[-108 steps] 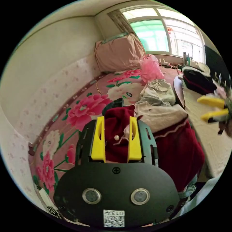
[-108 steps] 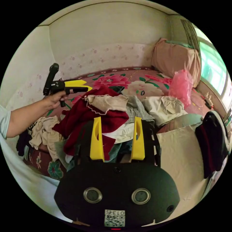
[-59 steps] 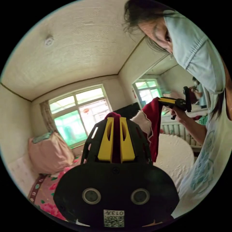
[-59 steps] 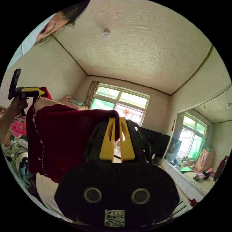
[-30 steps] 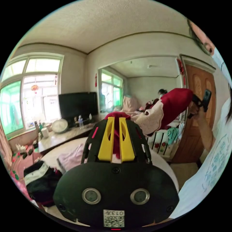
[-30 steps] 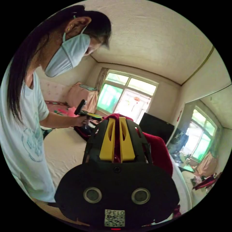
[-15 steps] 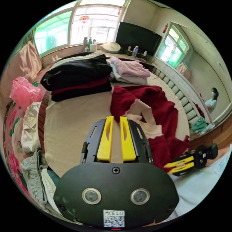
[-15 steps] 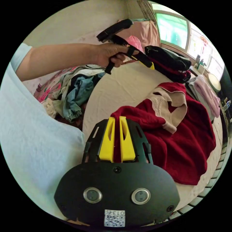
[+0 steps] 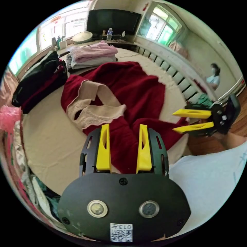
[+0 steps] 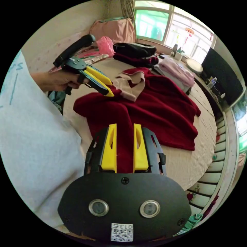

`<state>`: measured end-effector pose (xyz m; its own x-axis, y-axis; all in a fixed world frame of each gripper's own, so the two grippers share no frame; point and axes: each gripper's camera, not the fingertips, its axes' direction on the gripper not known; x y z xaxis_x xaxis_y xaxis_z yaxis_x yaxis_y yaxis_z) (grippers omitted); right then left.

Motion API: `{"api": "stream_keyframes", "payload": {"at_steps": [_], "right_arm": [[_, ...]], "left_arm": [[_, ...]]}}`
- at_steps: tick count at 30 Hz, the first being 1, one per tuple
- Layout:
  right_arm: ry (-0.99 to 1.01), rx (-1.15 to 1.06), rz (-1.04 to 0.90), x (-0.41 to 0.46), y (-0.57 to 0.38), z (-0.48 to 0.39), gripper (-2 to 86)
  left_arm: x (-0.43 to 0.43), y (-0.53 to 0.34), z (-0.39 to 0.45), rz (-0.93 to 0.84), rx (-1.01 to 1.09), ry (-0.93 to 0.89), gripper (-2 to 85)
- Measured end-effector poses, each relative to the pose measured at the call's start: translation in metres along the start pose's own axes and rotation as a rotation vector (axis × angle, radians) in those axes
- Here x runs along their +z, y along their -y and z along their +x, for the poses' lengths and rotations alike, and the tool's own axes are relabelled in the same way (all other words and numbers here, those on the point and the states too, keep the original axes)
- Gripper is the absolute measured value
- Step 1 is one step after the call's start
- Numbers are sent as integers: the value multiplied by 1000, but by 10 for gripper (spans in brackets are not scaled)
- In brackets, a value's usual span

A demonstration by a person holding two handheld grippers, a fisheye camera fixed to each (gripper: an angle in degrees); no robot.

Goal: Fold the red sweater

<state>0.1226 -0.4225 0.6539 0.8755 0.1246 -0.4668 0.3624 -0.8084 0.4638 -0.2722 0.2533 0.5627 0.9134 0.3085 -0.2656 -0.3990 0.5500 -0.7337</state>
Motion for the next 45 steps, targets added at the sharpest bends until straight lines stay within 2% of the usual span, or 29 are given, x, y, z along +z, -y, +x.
{"api": "stream_keyframes", "payload": {"at_steps": [1,2,3,6,9,11,13,14,16,17,19,21,23,26,27,29,32,37,39,43,45], "right_arm": [[-21,37,-35,16,-7,11,94],[-24,53,-73,32,-11,19,90],[-22,58,-93,39,-11,23,88],[5,81,-155,66,-7,39,38],[111,91,-222,71,9,49,13],[332,88,-134,48,22,57,8],[528,78,-47,31,29,60,9],[652,70,-7,26,32,61,10],[802,70,19,28,35,59,16],[818,73,37,31,35,58,21],[731,122,80,30,29,67,37],[627,276,127,28,19,97,69],[345,511,153,20,2,147,80],[-39,637,114,22,-11,196,92],[-87,647,94,25,-11,205,93],[-215,659,9,45,-6,232,97],[-284,645,-84,71,6,250,98],[-214,654,-130,88,17,255,72],[-229,638,-146,87,22,250,30],[-299,511,-235,86,36,231,9],[-286,538,-222,80,33,232,5]], "left_arm": [[18,2,-3,-69,32,91,124],[25,3,-5,-104,39,96,102],[33,4,-12,-137,39,61,60],[29,2,-33,-112,-4,27,28],[-2,-9,-63,-12,-123,-13,17],[-32,-29,-82,123,-180,-25,13],[-62,-77,-119,296,-371,-52,10],[-64,-93,-131,320,-447,-67,9],[-45,-160,-177,336,-764,-173,6],[-36,-178,-186,330,-848,-199,5],[-6,-234,-206,356,-1090,-308,4],[-2,-253,-208,386,-1175,-295,6],[-2,-250,-207,380,-1123,-315,13],[-2,-220,-197,269,-955,-278,94],[2,-206,-194,199,-916,-273,130],[11,-190,-188,111,-874,-256,148],[17,-169,-181,38,-819,-155,148],[25,-153,-180,-61,-796,-56,96],[29,-152,-181,-101,-788,-57,59],[31,-150,-183,-94,-795,-86,33],[26,-150,-183,-81,-780,-100,27]]}}
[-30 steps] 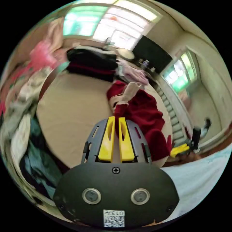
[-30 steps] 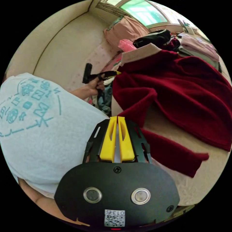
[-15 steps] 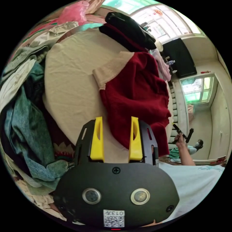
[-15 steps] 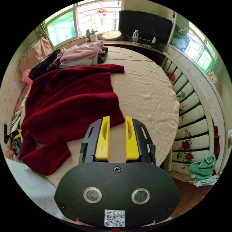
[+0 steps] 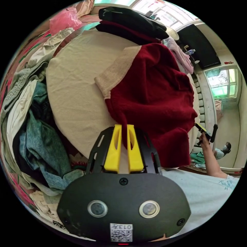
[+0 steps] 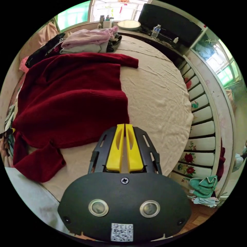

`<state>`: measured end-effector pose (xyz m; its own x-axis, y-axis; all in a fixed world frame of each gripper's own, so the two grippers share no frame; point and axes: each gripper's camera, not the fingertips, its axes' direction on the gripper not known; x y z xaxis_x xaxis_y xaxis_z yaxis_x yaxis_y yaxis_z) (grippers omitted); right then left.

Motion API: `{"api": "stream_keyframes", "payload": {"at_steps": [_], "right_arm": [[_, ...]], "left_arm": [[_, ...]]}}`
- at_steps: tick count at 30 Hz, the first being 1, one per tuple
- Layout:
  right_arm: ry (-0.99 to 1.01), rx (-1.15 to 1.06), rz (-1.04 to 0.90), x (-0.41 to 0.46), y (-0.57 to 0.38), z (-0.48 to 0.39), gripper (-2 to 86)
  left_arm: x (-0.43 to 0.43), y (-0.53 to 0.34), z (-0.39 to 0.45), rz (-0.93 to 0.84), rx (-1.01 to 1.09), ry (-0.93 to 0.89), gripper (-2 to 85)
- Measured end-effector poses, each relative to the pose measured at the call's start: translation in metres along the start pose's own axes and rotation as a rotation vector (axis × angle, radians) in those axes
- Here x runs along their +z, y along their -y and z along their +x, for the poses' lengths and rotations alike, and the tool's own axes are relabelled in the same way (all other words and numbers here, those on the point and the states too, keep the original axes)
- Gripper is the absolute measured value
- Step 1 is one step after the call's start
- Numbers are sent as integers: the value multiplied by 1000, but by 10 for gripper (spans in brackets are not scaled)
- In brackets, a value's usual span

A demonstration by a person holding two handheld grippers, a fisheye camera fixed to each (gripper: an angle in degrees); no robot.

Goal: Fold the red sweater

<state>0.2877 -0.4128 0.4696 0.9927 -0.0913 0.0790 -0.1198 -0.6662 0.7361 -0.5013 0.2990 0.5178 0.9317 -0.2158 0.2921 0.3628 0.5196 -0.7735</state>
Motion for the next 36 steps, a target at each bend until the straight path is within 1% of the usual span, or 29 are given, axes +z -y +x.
{"api": "stream_keyframes", "payload": {"at_steps": [2,4,7,9,11,13,14,15,16,18,19,20,21,22,23,25,26,28,30,32,33,34,35,36], "right_arm": [[20,46,36,-18,-7,7,2],[17,45,61,-41,-15,10,1],[72,53,130,-98,-39,19,-1],[104,55,144,-129,-57,23,-1],[-36,81,74,-151,-84,28,0],[-60,101,-20,-143,-104,35,3],[-18,133,-58,-130,-118,40,7],[27,138,-64,-123,-123,40,10],[103,139,-52,-113,-129,36,20],[122,132,13,-106,-131,21,45],[115,114,52,-105,-128,9,63],[90,82,91,-105,-123,-3,73],[75,63,114,-105,-120,-9,78],[52,30,156,-104,-114,-19,86],[62,7,180,-99,-107,-24,93],[101,2,172,-85,-95,-25,99],[129,26,154,-74,-87,-21,104],[146,56,101,-58,-77,-15,111],[142,59,51,-45,-69,-12,113],[124,40,-24,-33,-62,-16,94],[123,33,-39,-30,-62,-17,85],[129,36,-21,-30,-62,-18,61],[150,17,-29,-31,-61,-20,32],[155,4,-41,-31,-60,-22,28]], "left_arm": [[-10,-2,-3,13,1,-44,24],[-35,-7,-8,67,8,-210,21],[-63,-9,-2,76,71,-292,20],[-78,-9,8,66,145,-276,20],[-90,-7,14,56,204,-237,21],[-82,0,8,0,218,-240,24],[-75,2,5,-25,212,-241,25],[-59,7,-3,-59,183,-211,28],[-46,10,-8,-56,166,-167,33],[-33,13,-15,-49,88,-180,43],[-38,12,-9,3,90,-197,51],[-43,11,-2,45,123,-189,59],[-56,7,25,118,268,-151,75],[-64,1,61,151,470,-98,93],[-65,-2,79,155,564,-72,102],[-46,-16,145,117,857,-44,130],[-36,-19,160,91,925,-29,134],[11,-28,202,-18,1104,52,152],[44,-28,218,-101,1164,76,162],[71,-22,224,-171,1168,126,158],[82,-16,226,-185,1152,179,133],[82,-9,229,-167,1135,192,103],[83,-5,231,-189,1131,197,86],[83,0,236,-238,1160,165,65]]}}
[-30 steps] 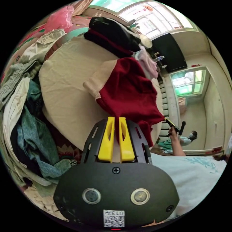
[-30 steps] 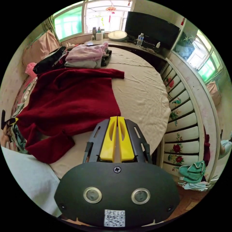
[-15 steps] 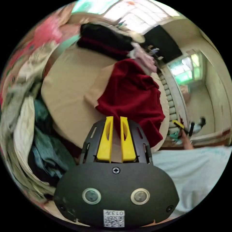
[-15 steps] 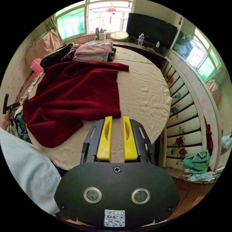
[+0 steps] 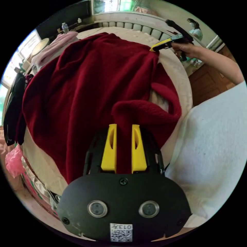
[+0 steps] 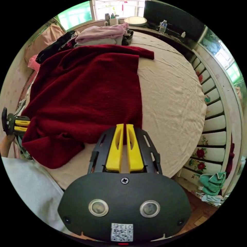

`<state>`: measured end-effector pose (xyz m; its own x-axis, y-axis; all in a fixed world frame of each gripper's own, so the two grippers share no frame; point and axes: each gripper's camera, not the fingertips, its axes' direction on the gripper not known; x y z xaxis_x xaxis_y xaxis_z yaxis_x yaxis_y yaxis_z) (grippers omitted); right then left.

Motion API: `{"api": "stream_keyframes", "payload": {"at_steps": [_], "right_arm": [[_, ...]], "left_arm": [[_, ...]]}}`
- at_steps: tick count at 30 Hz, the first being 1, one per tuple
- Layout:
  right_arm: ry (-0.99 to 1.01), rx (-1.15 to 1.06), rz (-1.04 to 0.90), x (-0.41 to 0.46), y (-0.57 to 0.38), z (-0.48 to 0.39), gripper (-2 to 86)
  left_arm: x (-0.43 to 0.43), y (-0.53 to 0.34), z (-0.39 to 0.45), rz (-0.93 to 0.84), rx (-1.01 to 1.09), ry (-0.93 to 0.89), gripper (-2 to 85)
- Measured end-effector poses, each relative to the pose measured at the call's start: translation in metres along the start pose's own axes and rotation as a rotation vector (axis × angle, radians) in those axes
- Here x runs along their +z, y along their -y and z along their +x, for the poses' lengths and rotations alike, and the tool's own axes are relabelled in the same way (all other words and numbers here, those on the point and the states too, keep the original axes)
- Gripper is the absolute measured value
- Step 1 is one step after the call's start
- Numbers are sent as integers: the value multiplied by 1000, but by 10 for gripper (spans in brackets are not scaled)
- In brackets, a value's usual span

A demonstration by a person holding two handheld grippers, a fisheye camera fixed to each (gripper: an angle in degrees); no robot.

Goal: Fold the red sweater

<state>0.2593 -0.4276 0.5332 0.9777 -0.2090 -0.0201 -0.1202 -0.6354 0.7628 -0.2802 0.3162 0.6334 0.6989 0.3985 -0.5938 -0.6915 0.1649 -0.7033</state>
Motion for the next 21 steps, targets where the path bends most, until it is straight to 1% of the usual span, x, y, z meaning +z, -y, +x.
{"api": "stream_keyframes", "payload": {"at_steps": [3,5,7,11,13,14,15,17,18,19,20,21], "right_arm": [[-85,-76,-41,-5,6,-13,13],[-109,-113,13,-33,5,-15,9],[-87,-119,66,-67,-1,-11,8],[-12,-113,105,-138,-31,5,8],[16,-90,61,-144,-45,12,9],[32,-69,42,-138,-54,15,11],[41,-58,31,-131,-58,17,12],[43,-23,-76,-82,-70,18,17],[32,-5,-104,-67,-72,18,19],[17,18,-149,-45,-77,17,24],[-5,17,-134,-41,-79,13,33],[-19,15,-101,-44,-80,9,38]], "left_arm": [[-10,6,-4,-11,60,-46,52],[-25,3,-13,34,56,-134,47],[-64,-11,-25,185,52,-287,43],[-115,-33,-33,296,77,-347,42],[-127,-45,-40,338,60,-421,46],[-124,-46,-42,335,45,-445,46],[-108,-46,-45,289,38,-488,46],[-70,-42,-43,158,28,-525,39],[-44,-40,-42,78,12,-508,34],[-30,-43,-46,73,-42,-486,29],[-27,-46,-50,94,-76,-494,28],[-30,-54,-60,159,-155,-509,25]]}}
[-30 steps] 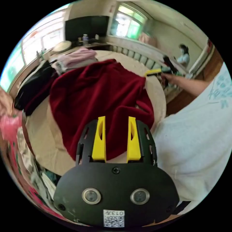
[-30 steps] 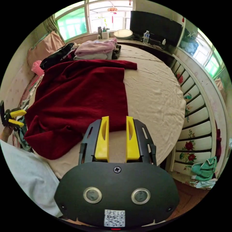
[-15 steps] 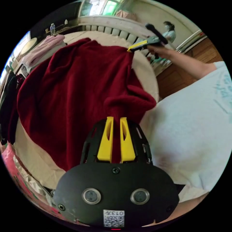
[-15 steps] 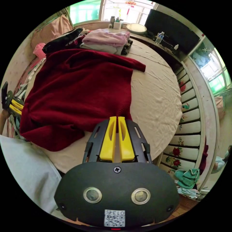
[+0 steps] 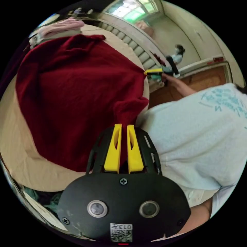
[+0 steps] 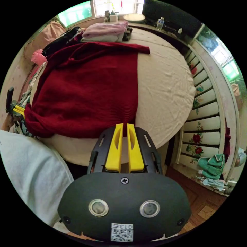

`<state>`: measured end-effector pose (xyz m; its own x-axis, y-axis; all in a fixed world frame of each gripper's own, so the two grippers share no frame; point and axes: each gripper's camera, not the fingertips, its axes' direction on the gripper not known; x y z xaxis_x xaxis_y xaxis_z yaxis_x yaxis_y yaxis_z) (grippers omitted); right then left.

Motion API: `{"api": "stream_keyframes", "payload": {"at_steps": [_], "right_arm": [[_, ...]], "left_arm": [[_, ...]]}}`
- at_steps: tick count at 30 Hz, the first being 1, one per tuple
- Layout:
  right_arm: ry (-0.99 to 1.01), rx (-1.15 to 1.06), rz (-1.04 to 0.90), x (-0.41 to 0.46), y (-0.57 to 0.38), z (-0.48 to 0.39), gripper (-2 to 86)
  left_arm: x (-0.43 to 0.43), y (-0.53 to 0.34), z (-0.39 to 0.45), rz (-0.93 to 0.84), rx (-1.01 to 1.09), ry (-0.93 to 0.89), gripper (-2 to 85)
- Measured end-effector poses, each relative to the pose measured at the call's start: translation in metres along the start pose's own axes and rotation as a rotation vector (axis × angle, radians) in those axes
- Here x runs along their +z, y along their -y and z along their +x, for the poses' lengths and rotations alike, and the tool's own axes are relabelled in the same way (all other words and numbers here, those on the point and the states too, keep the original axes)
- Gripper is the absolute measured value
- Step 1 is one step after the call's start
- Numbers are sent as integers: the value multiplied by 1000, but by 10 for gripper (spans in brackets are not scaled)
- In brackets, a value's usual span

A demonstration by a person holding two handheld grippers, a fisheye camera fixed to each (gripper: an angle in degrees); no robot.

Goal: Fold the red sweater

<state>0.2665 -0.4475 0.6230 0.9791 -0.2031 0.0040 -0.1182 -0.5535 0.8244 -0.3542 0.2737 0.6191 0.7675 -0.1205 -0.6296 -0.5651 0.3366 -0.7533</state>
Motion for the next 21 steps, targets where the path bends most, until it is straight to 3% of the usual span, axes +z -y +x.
{"api": "stream_keyframes", "payload": {"at_steps": [3,5,8,13,17,21], "right_arm": [[-36,-101,209,-33,-9,-25,65],[160,-313,315,-53,-14,-57,74],[300,-537,289,-50,-15,-105,90],[258,-791,283,-16,-15,-170,85],[114,-871,73,24,-2,-200,34],[455,-894,-59,-22,2,-179,30]], "left_arm": [[-28,-15,-18,197,-117,-5,21],[-34,-18,-33,242,-171,-51,21],[-35,-14,-47,258,-191,-79,20],[-22,-7,-48,184,-169,-127,21],[-27,-11,-45,194,-166,-164,21],[-31,-18,-16,116,-33,-184,23]]}}
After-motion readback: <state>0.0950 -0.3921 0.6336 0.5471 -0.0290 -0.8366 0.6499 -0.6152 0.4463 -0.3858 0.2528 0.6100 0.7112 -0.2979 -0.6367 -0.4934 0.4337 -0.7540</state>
